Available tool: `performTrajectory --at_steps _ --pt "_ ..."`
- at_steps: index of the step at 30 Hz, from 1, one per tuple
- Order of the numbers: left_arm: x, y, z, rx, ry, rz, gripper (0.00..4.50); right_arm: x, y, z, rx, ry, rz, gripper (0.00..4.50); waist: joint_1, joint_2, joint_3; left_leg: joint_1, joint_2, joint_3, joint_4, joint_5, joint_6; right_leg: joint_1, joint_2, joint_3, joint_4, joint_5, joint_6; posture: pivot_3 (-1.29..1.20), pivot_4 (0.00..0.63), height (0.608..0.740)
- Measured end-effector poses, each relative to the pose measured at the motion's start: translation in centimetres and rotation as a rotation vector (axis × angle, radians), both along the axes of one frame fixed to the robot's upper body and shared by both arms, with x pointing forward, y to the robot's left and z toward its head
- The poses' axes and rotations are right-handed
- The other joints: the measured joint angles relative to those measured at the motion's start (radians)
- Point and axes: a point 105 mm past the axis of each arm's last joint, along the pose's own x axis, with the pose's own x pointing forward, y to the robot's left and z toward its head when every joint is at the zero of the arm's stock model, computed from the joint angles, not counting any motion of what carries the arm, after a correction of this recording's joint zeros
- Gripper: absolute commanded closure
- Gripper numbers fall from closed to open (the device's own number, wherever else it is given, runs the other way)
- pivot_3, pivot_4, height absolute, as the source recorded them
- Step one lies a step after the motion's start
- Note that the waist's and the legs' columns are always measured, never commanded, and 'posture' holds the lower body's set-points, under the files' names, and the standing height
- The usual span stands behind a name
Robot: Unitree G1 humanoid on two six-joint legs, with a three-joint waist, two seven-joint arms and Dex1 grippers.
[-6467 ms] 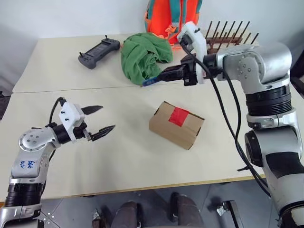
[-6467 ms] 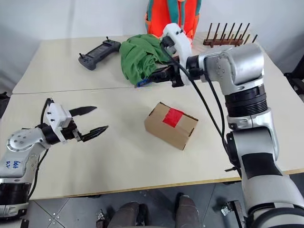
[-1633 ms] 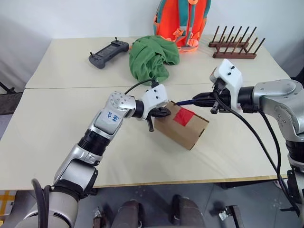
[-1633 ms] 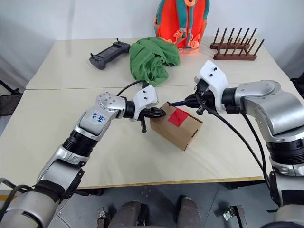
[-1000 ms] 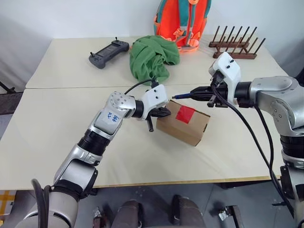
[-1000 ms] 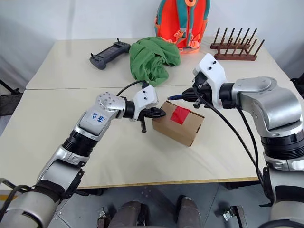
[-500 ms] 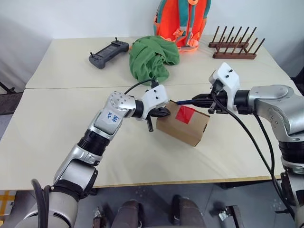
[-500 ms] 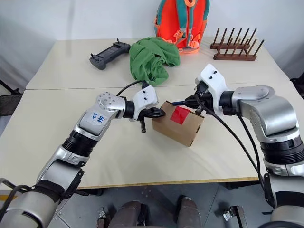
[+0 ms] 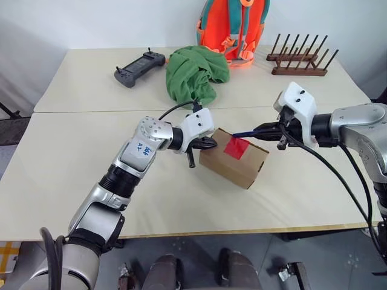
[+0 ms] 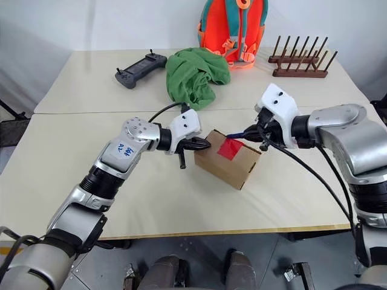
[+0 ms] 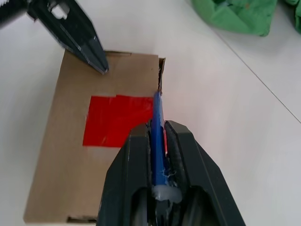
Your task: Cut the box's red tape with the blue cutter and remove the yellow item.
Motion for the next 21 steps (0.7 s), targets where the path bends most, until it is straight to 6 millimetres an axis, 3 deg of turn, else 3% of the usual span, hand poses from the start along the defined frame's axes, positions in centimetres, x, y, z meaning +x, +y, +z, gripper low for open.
performTrajectory --at_steps 21 --pt "0.1 0.0 0.0 -0.003 -0.005 0.003 4.50 -1.1 -1.4 -0.4 -0.100 0.052 0.022 4.33 0.002 0.000 0.000 0.000 0.000 -0.001 0.000 0.000 0.000 0.001 0.000 -0.001 -0.001 0.000 0.000 0.00 0.150 0.740"
